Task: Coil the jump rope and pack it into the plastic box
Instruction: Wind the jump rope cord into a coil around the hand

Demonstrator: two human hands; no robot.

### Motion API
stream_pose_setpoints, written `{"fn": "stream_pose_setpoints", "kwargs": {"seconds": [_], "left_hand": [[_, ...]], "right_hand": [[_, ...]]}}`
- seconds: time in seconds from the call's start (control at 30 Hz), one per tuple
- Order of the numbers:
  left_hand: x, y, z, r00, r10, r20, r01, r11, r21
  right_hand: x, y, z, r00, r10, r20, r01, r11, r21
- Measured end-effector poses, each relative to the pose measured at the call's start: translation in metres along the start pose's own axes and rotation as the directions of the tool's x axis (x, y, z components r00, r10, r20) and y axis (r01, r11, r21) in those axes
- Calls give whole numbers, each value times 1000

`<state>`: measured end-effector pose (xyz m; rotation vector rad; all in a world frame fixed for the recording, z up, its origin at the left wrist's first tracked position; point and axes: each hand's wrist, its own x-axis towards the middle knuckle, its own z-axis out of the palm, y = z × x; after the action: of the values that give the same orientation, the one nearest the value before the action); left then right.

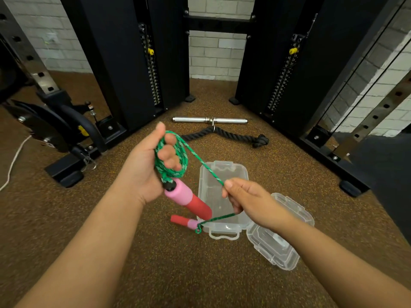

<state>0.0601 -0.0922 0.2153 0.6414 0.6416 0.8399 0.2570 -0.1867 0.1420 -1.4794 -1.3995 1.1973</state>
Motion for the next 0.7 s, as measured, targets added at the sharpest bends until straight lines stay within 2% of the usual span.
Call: {"fn": "stream_pose_setpoints", "kwargs": {"seconds": [0.1, 0.17, 0.3, 0.5, 0.7], "left_hand": [[3, 4, -7, 987, 28, -161, -48, 991, -124], [5, 4, -9, 966, 44, -254, -89, 982, -166], [7, 3, -11, 931, 61, -360, -125, 980, -158], [9, -3, -8, 937, 72, -343, -103, 992, -73], [9, -6, -6, 990, -3, -144, -1, 1000, -27]], "right_hand": [[-5, 0, 5, 993, 41, 111, -35, 998, -55], [-6, -4, 3, 990, 54, 134, -46, 997, -63], [-8, -10, -2, 988, 42, 149, -23, 992, -126], [-13, -15, 10, 977, -8, 212, 67, 960, -273], [-18, -27, 18, 956, -102, 275, 188, 933, -307]]}}
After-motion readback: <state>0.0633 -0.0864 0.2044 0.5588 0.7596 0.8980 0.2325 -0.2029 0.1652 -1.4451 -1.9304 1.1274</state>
